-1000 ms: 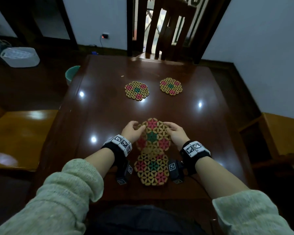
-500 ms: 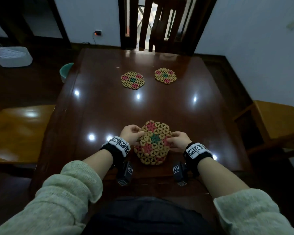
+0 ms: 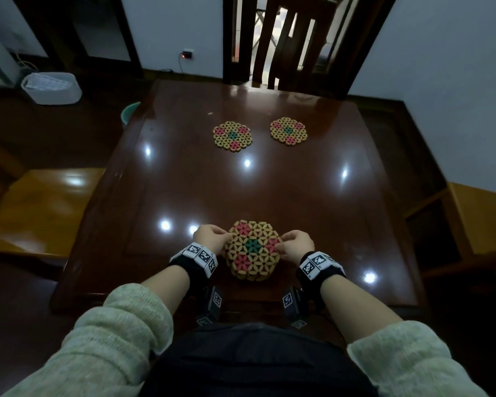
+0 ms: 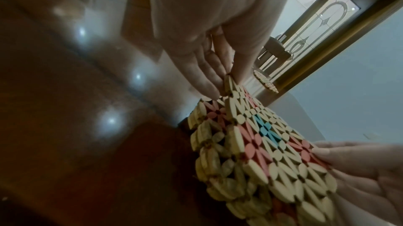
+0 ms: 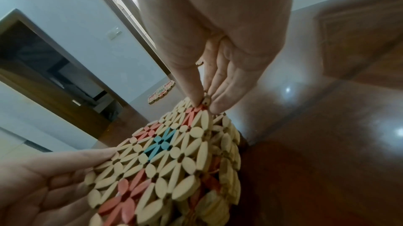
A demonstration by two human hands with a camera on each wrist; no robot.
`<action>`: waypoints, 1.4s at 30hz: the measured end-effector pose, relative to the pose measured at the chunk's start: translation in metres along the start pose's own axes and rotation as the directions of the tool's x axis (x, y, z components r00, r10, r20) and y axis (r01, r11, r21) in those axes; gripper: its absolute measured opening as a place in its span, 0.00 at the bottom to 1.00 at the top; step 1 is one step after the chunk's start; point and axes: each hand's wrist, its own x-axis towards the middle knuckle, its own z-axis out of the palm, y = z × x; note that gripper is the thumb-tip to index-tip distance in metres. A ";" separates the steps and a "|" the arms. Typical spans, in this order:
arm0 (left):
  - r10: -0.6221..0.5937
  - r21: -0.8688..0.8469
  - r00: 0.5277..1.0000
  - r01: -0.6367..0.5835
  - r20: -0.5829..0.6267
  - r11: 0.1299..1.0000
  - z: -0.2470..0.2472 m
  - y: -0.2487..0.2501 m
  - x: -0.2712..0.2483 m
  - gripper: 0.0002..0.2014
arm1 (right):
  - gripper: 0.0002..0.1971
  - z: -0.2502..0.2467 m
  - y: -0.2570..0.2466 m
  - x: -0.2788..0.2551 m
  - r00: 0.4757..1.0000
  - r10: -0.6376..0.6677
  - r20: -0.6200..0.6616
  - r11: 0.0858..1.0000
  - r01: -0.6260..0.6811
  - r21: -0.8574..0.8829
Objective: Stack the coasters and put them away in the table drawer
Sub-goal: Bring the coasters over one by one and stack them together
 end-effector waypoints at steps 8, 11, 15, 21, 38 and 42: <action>0.087 0.197 0.992 -0.067 -0.096 0.978 0.002 -0.005 -0.001 0.07 | 0.13 0.012 0.009 0.004 0.997 -0.059 -0.054 0.997 0.056 -0.048; 0.091 0.236 0.992 -0.068 -0.087 0.969 0.002 -0.006 -0.002 0.09 | 0.14 0.012 0.009 0.003 0.996 -0.055 -0.070 0.993 0.047 -0.113; 0.100 0.263 0.993 -0.080 -0.066 0.961 0.001 -0.009 -0.002 0.09 | 0.14 0.013 0.009 0.001 0.997 -0.045 -0.066 0.988 0.035 -0.153; 0.089 0.281 0.995 -0.072 -0.050 0.957 0.002 -0.013 -0.002 0.11 | 0.17 0.014 0.010 -0.003 0.998 -0.046 -0.033 0.977 0.038 -0.210; 0.006 0.323 1.000 -0.004 -0.005 0.946 -0.001 -0.010 -0.003 0.11 | 0.19 0.014 0.016 -0.010 0.999 -0.034 -0.010 0.993 0.033 -0.118; 0.005 0.363 1.000 -0.002 -0.006 0.932 0.000 -0.008 -0.003 0.12 | 0.20 0.014 0.017 -0.011 1.000 -0.018 0.000 0.995 0.018 -0.099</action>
